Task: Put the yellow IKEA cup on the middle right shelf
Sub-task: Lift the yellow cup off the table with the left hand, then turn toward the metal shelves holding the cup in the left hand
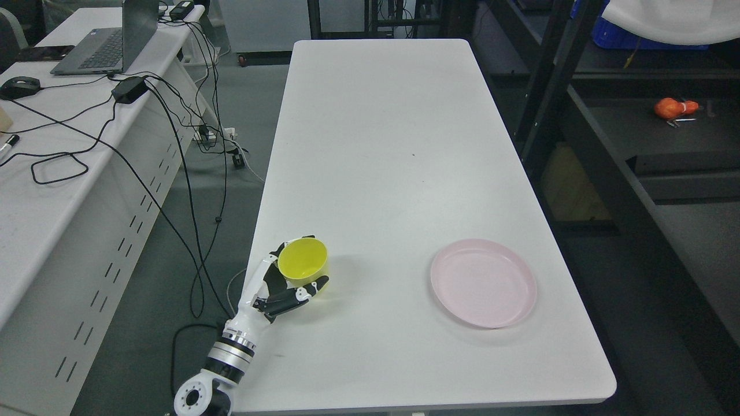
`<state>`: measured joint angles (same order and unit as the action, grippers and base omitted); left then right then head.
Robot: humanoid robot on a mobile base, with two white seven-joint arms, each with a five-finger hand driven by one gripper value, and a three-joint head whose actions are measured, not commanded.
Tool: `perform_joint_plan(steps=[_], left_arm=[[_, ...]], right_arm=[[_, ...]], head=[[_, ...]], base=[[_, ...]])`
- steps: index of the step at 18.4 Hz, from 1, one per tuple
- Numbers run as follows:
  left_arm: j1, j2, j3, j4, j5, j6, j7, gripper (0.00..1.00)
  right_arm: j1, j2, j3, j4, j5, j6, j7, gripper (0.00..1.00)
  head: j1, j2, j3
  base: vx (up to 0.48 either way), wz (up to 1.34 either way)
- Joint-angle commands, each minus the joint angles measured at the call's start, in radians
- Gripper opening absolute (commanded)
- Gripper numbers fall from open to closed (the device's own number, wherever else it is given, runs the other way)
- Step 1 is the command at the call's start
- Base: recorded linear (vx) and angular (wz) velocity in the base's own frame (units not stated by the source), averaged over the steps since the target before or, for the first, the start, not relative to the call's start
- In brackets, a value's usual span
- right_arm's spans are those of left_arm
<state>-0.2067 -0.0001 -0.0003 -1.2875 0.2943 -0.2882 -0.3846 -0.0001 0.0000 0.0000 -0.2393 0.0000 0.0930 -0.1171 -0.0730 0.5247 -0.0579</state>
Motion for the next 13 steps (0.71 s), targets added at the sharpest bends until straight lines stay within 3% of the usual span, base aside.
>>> perform_joint_plan(steps=[1, 5, 13], left_arm=[[0.130, 0.018, 0.068, -0.277, 0.152, -0.011, 0.000, 0.00], [0.256, 0.018, 0.065, -0.446, 0.236, -0.022, -0.002, 0.00], [0.322, 0.023, 0.057, -0.478, 0.241, -0.066, -0.002, 0.01]], right_arm=[[0.014, -0.017, 0.017, 0.000, -0.025, 0.001, 0.001, 0.99], [0.014, -0.017, 0.017, 0.000, -0.025, 0.001, 0.001, 0.99], [0.014, -0.017, 0.017, 0.000, -0.025, 0.001, 0.001, 0.99]], head=[[0.0000, 0.000, 0.000], [0.0000, 0.000, 0.000], [0.0000, 0.000, 0.000]], base=[[0.000, 0.00], [0.000, 0.00], [-0.031, -0.01]])
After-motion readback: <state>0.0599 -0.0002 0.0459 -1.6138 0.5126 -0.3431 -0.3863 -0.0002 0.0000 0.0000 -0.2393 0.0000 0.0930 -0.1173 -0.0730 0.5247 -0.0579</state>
